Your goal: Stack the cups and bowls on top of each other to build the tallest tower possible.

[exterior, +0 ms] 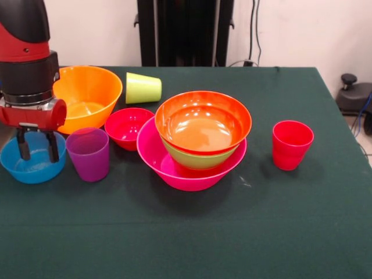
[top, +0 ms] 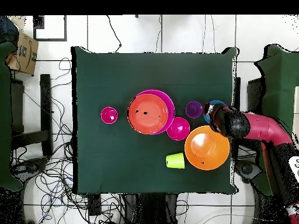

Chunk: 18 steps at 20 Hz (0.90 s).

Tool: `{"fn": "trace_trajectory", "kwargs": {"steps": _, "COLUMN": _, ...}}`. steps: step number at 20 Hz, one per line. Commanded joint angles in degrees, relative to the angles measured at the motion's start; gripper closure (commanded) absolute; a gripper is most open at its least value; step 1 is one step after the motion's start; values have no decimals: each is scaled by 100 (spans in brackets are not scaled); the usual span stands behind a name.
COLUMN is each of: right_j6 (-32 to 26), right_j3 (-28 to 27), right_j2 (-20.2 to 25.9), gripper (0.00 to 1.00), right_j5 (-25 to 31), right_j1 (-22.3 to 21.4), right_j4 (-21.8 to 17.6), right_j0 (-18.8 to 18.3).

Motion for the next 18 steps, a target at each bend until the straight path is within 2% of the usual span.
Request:
{"fn": "trace_trajectory", "kwargs": {"steps": 1, "right_j6": -134, "right_j3": 157, "right_j2": -411, "gripper": 0, "right_j5": -198, "right_j1": 523, "right_j4": -290, "right_j0": 315}}
{"fn": "trace_trajectory", "kwargs": {"steps": 9, "right_j6": -114, "right_j3": 52, "right_j2": -540, "gripper": 0, "right_j5": -224, "right_j1": 706, "right_j4": -317, "right_j0": 364}}
{"fn": "trace_trajectory", "kwargs": {"steps": 18, "right_j6": -42, "right_j3": 40, "right_j2": -663, "gripper": 0, "right_j5": -506, "right_j1": 822, "right_j4": -335, "right_j0": 386}}
